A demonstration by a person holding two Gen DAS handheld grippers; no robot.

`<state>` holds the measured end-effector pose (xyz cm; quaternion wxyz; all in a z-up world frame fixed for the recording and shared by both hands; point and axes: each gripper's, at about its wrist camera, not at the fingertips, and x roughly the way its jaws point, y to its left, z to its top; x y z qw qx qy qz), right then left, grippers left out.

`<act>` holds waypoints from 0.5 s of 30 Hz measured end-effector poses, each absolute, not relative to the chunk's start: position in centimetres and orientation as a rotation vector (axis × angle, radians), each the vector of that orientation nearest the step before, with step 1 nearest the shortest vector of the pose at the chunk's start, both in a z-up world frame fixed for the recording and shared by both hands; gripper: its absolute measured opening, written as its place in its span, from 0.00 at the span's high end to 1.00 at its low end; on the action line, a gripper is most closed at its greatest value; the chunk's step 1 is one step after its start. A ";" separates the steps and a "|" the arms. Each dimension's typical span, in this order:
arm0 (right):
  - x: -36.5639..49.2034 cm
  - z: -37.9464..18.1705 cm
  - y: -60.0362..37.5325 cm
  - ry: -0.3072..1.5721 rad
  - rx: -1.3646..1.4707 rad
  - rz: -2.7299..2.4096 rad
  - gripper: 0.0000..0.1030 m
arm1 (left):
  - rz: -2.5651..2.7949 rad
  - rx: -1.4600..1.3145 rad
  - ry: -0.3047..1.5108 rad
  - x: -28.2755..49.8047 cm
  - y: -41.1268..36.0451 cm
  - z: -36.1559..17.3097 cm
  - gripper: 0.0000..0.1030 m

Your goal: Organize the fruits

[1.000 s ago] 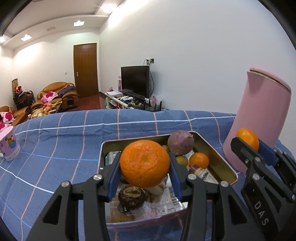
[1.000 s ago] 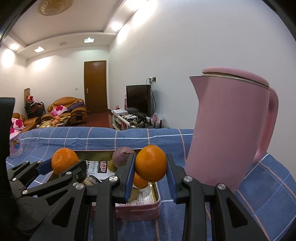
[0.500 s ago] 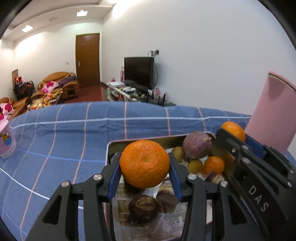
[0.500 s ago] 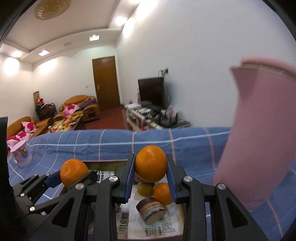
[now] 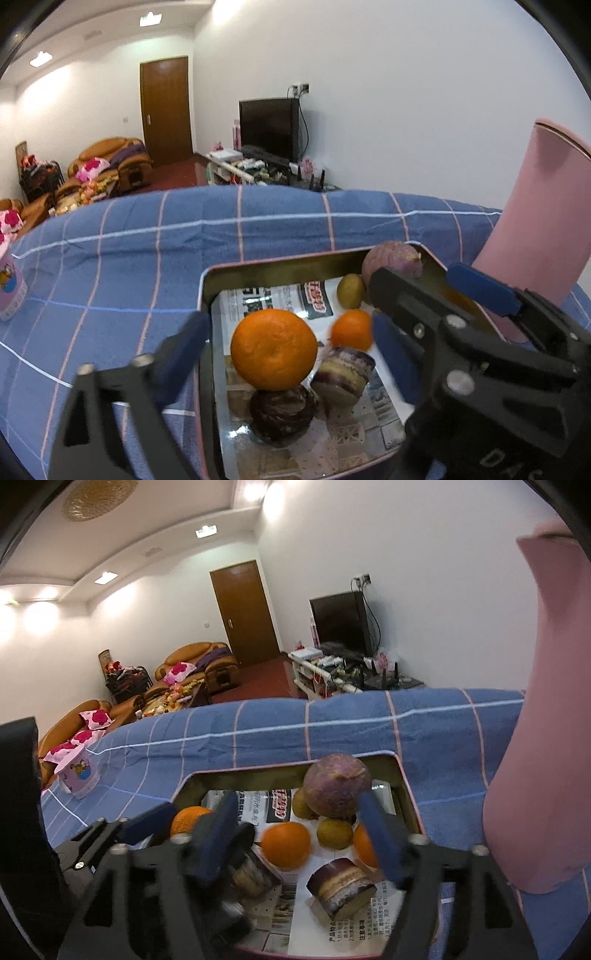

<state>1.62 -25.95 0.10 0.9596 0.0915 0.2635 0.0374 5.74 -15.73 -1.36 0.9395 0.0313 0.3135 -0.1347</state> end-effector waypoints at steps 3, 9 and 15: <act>0.7 0.8 -25.9 0.483 0.166 0.025 0.29 | -0.255 0.091 0.591 4.9 -16.0 -1.0 0.00; -1.3 1.5 -26.6 0.407 0.144 -0.109 0.25 | -0.253 0.091 0.561 4.3 -15.7 -0.6 0.00; -2.5 2.1 -26.1 0.319 0.079 -0.190 0.24 | -0.226 0.082 0.508 3.3 -15.0 -0.2 0.00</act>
